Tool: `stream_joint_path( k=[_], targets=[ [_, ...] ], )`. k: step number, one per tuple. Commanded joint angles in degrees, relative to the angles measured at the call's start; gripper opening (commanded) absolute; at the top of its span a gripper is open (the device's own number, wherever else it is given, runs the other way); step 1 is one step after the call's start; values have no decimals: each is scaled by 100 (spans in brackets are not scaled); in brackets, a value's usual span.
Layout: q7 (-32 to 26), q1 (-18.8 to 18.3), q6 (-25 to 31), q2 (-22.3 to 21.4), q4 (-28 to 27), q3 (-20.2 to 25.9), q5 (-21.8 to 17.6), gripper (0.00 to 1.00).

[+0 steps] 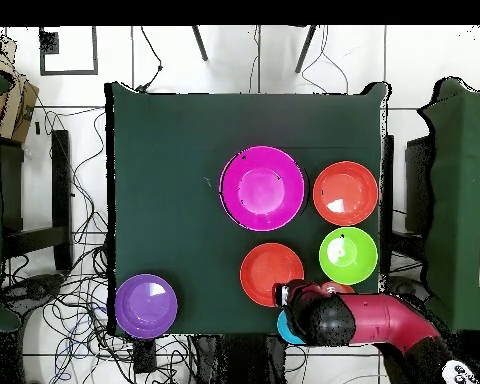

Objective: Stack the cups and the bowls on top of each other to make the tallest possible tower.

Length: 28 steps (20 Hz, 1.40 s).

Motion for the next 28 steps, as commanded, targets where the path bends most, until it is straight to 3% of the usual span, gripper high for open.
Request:
stream_joint_path(
  k=[1, 16, 28],
  targets=[
    [174, 104, -144, 338, -616, -99, -238, 100],
    [-641, -494, 521, 381, -832, 365, -50, 100],
    [-684, -505, 378, 856, -1234, 362, -329, 100]
  ],
)
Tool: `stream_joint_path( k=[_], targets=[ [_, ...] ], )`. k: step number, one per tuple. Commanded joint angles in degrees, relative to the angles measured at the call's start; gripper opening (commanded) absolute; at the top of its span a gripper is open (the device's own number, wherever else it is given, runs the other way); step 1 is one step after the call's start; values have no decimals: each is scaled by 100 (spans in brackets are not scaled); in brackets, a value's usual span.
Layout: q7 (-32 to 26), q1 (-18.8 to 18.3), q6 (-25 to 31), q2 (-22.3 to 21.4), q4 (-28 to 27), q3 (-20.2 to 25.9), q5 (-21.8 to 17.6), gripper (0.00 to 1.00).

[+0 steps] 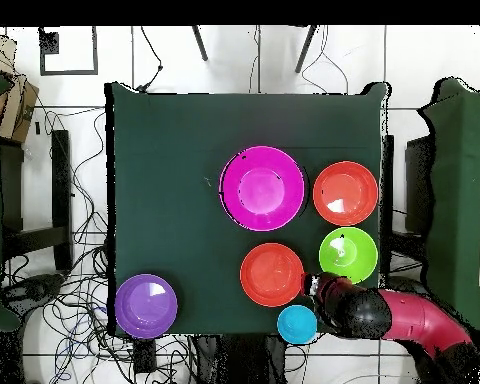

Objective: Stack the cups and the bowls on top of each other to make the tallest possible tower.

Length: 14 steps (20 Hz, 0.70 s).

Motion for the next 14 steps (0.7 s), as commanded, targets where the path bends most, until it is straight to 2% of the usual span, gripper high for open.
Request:
stream_joint_path(
  k=[1, 8, 14],
  targets=[
    [-668, 118, 248, 452, -619, 371, -352, 100],
    [-785, 178, 275, 711, -957, 314, -506, 100],
    [-943, 158, 406, 765, -1133, 334, -593, 100]
  ],
)
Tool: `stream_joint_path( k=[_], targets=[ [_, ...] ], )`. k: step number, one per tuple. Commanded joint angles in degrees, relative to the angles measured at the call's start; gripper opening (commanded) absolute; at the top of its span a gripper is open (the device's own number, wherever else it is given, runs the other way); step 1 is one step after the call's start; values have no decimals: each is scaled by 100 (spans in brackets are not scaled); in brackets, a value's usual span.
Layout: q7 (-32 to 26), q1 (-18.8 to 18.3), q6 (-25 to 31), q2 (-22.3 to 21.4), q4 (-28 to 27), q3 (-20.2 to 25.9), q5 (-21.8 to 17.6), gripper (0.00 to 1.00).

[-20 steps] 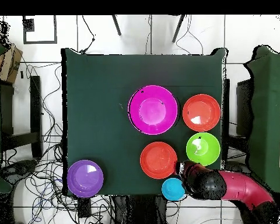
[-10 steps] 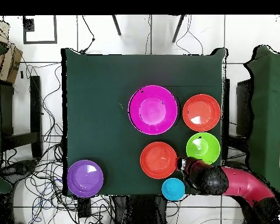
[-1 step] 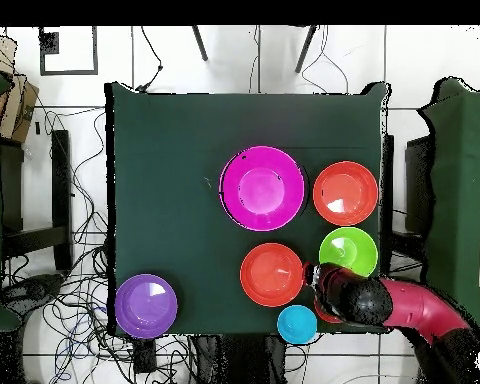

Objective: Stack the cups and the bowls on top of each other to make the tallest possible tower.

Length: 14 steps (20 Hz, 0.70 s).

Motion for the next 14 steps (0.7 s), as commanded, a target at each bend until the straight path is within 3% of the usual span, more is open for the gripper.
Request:
stream_joint_path(
  k=[1, 6, 14],
  targets=[
    [-955, 150, 412, 273, -697, 335, -497, 100],
    [-998, 150, 349, 523, -902, 334, -595, 100],
    [-1108, 206, 437, 576, -1114, 315, -662, 100]
  ],
)
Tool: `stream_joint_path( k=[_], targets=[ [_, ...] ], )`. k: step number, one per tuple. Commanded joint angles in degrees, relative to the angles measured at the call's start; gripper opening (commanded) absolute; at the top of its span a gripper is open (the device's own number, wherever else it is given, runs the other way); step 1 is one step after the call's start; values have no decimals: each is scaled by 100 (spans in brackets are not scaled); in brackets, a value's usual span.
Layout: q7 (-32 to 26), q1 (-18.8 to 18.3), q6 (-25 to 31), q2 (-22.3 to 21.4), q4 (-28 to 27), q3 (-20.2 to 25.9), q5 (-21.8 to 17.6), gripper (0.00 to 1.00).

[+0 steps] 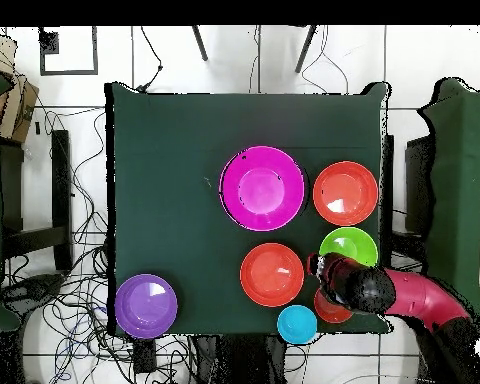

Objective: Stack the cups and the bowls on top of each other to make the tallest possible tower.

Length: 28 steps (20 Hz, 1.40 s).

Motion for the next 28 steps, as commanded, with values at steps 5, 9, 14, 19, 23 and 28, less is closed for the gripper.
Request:
stream_joint_path(
  k=[5, 9, 14, 19, 23, 28],
  targets=[
    [-1110, 197, 405, 294, -760, 333, -615, 100],
    [-1076, 196, 337, 450, -873, 323, -696, 100],
    [-1009, 226, 196, 657, -1018, 325, -808, 100],
    [-860, 287, -4, 890, -1156, 281, -925, 100],
    [-708, 357, -132, 943, -1188, 246, -1029, 0],
    [-612, 346, -50, 664, -989, 300, -877, 0]
  ],
)
